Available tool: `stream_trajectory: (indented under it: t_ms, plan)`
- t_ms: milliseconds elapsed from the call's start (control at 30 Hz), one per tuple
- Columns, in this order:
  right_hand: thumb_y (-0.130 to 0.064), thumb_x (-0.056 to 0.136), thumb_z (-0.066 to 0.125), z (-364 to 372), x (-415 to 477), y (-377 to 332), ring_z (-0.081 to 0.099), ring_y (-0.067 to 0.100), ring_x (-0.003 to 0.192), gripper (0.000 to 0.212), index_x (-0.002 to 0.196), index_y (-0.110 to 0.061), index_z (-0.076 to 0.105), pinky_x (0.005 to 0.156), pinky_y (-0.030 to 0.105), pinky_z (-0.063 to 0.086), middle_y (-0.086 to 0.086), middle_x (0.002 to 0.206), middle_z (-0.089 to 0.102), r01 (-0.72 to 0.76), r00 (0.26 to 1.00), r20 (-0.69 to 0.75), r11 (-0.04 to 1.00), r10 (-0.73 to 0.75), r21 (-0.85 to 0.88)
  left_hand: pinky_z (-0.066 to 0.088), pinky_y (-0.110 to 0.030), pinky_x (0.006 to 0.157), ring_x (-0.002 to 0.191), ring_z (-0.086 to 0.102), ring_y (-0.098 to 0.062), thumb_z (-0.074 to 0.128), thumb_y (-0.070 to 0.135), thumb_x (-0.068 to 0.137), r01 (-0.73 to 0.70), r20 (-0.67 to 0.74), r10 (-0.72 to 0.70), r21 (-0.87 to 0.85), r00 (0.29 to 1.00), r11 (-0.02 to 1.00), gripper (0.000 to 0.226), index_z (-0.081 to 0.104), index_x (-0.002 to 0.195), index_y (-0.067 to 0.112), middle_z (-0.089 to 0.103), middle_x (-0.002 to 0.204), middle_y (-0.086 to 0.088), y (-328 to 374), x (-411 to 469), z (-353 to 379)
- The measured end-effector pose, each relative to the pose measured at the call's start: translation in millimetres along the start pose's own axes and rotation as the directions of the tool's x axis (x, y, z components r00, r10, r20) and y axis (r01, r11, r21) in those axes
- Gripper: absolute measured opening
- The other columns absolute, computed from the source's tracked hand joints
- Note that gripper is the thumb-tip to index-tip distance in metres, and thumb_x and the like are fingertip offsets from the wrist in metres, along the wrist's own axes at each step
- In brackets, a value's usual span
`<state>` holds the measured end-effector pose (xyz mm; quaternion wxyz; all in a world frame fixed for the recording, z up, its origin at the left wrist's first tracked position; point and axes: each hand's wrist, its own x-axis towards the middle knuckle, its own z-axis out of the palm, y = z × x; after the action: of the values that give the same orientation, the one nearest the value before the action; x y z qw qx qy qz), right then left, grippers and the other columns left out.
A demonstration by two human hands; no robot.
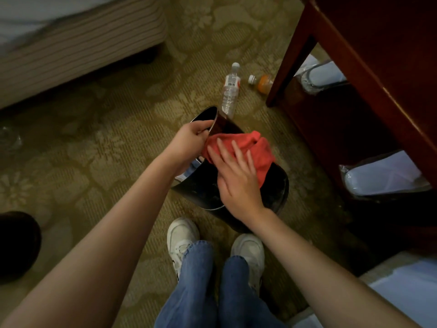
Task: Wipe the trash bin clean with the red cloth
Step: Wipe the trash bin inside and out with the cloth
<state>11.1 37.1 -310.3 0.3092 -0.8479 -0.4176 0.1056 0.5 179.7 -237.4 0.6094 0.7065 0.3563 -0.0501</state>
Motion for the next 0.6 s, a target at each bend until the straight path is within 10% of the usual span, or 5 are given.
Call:
stream_trajectory:
  t_ms: [167, 367, 600]
  plan:
    - [-0.020, 0.086, 0.028, -3.9, 19.2, 9.6, 0.011, 0.023, 0.145, 0.063, 0.148, -0.030, 0.022, 0.116, 0.050, 0.007, -0.007, 0.156, 0.019, 0.003, 0.996, 0.084, 0.998, 0.002, -0.059, 0.044, -0.011, 0.047, 0.049, 0.056, 0.004, 0.037, 0.004, 0.099, 0.010, -0.068, -0.004, 0.076, 0.998, 0.997, 0.027, 0.063, 0.108, 0.003, 0.059, 0.072, -0.001, -1.3, 3.0, -6.9]
    - [-0.012, 0.095, 0.037, -6.6, 40.1, 25.7, 0.009, 0.020, 0.145, 0.061, 0.147, -0.038, 0.019, 0.117, 0.048, 0.006, -0.011, 0.157, 0.015, -0.029, 0.982, 0.184, 0.998, 0.039, -0.054, 0.051, -0.051, 0.089, 0.107, 0.060, -0.036, 0.039, 0.012, 0.098, 0.126, -0.017, -0.126, 0.249, 0.992, 0.960, 0.039, 0.050, 0.135, 0.019, 0.062, 0.117, -0.018, -9.2, 2.3, -38.1]
    - [-0.026, 0.099, 0.032, -5.6, 30.3, 29.9, 0.007, 0.032, 0.144, 0.052, 0.144, -0.047, 0.020, 0.116, 0.054, 0.004, 0.011, 0.156, 0.014, -0.082, 0.987, 0.133, 0.992, 0.095, -0.099, 0.052, -0.043, 0.081, 0.092, 0.060, -0.034, 0.040, 0.009, 0.099, 0.074, 0.024, -0.088, 0.338, 0.996, 0.938, 0.043, 0.044, 0.140, 0.019, 0.062, 0.106, -0.021, -11.0, -4.2, -36.7]
